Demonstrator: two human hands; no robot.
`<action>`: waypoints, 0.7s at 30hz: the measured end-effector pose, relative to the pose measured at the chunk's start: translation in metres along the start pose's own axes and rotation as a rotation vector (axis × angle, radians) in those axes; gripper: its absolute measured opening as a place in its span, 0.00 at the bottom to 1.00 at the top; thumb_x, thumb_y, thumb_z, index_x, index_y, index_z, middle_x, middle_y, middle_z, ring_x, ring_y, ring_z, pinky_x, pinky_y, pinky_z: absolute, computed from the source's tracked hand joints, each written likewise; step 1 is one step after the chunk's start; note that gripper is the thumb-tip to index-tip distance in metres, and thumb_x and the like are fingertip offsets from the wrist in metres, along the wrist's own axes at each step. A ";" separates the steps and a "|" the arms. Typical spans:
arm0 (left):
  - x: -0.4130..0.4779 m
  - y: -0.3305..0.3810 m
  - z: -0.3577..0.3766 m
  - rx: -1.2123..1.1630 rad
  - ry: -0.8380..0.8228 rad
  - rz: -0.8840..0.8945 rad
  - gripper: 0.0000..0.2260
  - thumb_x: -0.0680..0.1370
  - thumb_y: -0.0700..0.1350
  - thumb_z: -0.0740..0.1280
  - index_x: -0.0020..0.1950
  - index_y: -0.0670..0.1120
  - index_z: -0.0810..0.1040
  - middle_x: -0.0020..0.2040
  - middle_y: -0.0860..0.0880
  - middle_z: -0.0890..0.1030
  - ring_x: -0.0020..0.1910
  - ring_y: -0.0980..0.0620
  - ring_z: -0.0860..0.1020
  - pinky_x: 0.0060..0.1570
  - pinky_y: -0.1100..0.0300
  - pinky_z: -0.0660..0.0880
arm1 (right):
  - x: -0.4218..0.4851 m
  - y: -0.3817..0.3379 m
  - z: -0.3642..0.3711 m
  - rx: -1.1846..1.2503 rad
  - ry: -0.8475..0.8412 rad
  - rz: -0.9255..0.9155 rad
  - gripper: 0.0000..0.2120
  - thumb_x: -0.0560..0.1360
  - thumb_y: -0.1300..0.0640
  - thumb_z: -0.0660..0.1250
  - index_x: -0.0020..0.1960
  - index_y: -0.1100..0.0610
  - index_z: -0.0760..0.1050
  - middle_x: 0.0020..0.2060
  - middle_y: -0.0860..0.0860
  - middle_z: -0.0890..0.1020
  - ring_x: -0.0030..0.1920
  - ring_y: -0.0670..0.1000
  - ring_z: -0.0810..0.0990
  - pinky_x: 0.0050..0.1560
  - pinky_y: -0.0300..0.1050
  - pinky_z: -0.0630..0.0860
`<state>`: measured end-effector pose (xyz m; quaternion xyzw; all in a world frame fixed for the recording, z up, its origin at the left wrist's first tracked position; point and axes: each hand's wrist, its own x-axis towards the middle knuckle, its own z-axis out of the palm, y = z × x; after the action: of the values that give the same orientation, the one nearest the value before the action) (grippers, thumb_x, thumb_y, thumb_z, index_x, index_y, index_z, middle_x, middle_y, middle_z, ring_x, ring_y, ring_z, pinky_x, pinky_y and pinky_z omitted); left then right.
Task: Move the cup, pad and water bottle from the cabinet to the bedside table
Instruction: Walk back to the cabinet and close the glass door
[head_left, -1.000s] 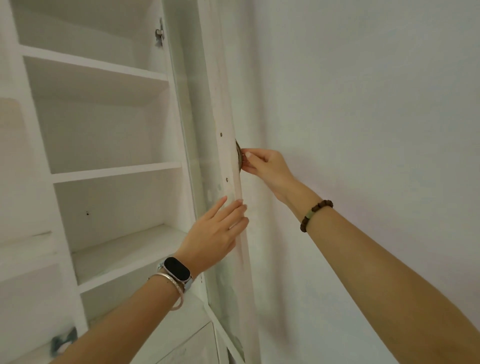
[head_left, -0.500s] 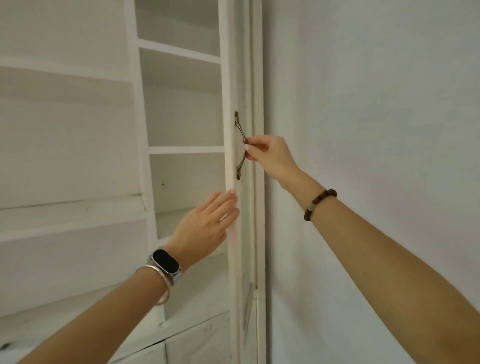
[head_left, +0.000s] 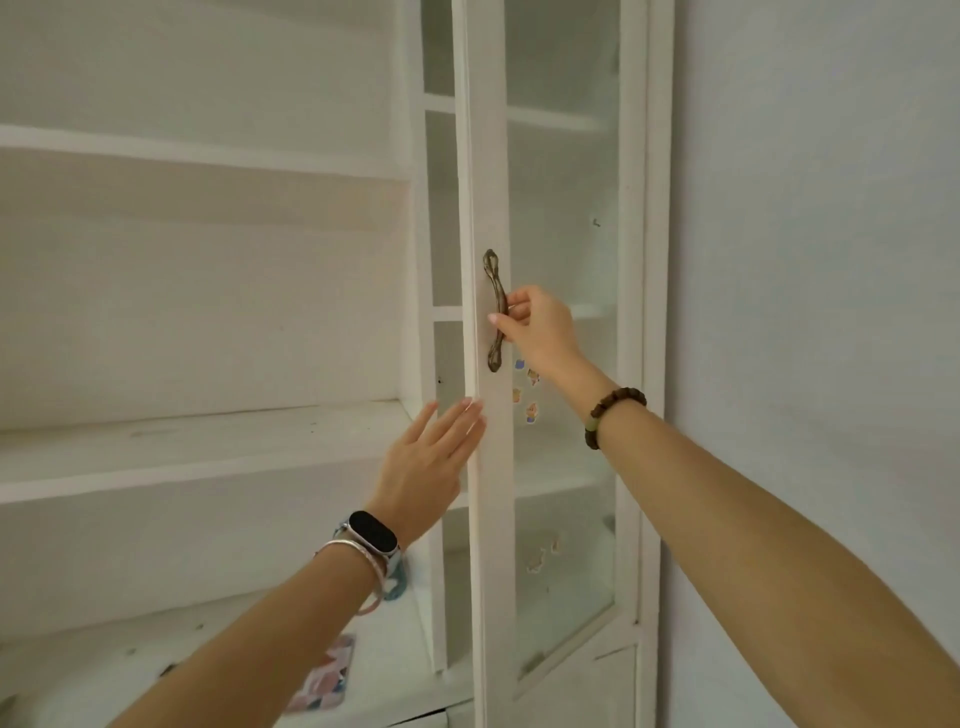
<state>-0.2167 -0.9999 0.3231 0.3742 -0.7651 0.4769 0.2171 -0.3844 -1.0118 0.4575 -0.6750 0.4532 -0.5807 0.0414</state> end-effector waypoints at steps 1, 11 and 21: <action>-0.001 -0.003 0.006 -0.003 0.000 -0.004 0.28 0.70 0.39 0.66 0.71 0.42 0.67 0.72 0.44 0.66 0.73 0.46 0.62 0.71 0.45 0.60 | 0.003 0.001 0.007 -0.006 0.024 -0.008 0.14 0.76 0.58 0.70 0.58 0.62 0.74 0.45 0.51 0.79 0.44 0.47 0.79 0.45 0.34 0.76; -0.002 -0.030 0.051 -0.009 -0.063 -0.043 0.30 0.72 0.41 0.65 0.74 0.42 0.61 0.75 0.44 0.61 0.74 0.46 0.57 0.70 0.45 0.61 | 0.032 0.015 0.050 0.015 0.112 -0.052 0.11 0.71 0.58 0.75 0.49 0.58 0.75 0.39 0.47 0.78 0.38 0.44 0.76 0.40 0.31 0.73; 0.002 -0.047 0.086 -0.028 -0.096 -0.105 0.28 0.77 0.46 0.57 0.75 0.41 0.56 0.76 0.44 0.56 0.75 0.47 0.55 0.72 0.47 0.58 | 0.054 0.032 0.084 0.092 0.167 -0.082 0.10 0.70 0.60 0.76 0.48 0.61 0.78 0.35 0.44 0.77 0.34 0.38 0.75 0.35 0.22 0.70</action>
<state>-0.1795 -1.0902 0.3124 0.4330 -0.7605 0.4359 0.2100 -0.3380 -1.1063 0.4518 -0.6398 0.3999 -0.6562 0.0107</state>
